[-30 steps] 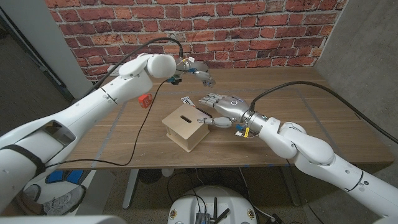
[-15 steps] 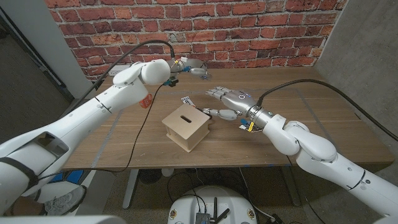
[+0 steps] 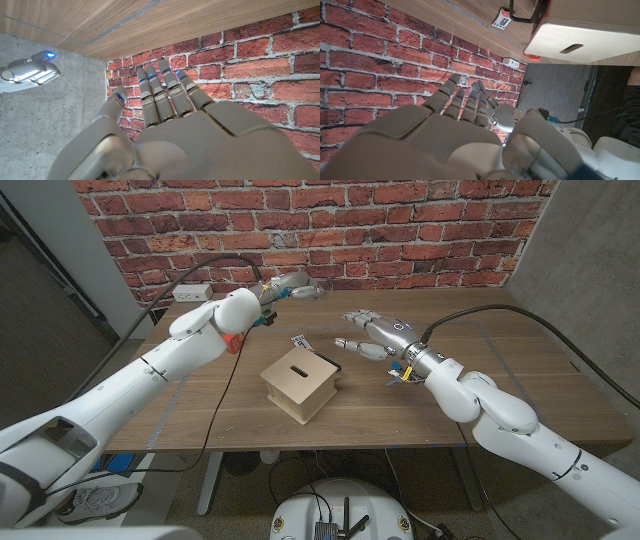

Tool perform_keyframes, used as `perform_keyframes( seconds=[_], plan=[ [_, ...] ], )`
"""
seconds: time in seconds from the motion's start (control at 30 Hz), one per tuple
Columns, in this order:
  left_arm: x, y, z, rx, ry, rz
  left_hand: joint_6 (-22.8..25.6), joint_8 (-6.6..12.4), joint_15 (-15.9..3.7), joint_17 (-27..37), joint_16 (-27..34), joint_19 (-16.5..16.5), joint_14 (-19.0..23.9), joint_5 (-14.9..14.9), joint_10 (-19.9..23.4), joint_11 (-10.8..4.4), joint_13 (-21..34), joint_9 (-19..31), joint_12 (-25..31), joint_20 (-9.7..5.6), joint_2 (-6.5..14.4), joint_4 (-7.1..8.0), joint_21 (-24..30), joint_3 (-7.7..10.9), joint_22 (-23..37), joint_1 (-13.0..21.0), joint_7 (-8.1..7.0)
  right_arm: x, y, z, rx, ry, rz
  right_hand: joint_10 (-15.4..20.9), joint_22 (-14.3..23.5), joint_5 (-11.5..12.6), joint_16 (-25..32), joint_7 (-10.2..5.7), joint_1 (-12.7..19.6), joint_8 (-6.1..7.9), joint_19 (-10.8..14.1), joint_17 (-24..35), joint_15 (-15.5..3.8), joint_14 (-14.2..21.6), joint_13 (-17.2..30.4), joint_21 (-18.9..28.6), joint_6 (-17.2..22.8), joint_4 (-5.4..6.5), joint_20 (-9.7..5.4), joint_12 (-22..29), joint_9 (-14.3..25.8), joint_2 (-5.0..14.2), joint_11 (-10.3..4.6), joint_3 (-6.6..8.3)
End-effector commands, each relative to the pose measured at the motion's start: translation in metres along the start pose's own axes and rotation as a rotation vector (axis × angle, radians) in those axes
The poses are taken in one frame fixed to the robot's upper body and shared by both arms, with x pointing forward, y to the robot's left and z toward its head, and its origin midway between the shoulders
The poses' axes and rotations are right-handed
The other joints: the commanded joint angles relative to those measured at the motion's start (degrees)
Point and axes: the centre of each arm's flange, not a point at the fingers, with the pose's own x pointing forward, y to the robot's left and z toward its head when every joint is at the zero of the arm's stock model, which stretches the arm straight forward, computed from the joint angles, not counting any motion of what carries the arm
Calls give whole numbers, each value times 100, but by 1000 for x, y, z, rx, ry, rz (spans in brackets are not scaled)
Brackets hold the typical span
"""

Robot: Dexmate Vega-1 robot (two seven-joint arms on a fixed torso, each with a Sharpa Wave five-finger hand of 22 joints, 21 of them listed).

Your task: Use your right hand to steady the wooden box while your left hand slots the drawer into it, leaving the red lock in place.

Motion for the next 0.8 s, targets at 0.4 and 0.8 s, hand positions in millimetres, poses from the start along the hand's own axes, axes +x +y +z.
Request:
perform_keyframes(
  seconds=[0.4, 0.8],
  plan=[
    [-40, -5, -44, -209, 74, 253, -449, -34, -392, 3, -17, -90, -524, 9, -591, 22, 14, 15, -22, -418, -36, -81, 6, 151, 18, 66, -35, 2, 5, -24, 182, 124, -106, 45, 20, 38, 42, 24, 33, 33, 50, 14, 4, 68, 19, -27, 15, 37, -3, 25, 20, 53, 7, -4],
    [-55, -19, -54, -296, 110, 318, -975, -33, -202, 11, -23, -149, -1267, 1, -1365, 175, 10, 10, -32, -293, -91, -124, 20, 189, 24, 96, -31, -2, 6, -43, 343, 187, -176, 45, 20, 38, 42, 24, 33, 33, 50, 14, 4, 68, 19, -27, 15, 37, -3, 25, 20, 53, 7, -4]
  ],
)
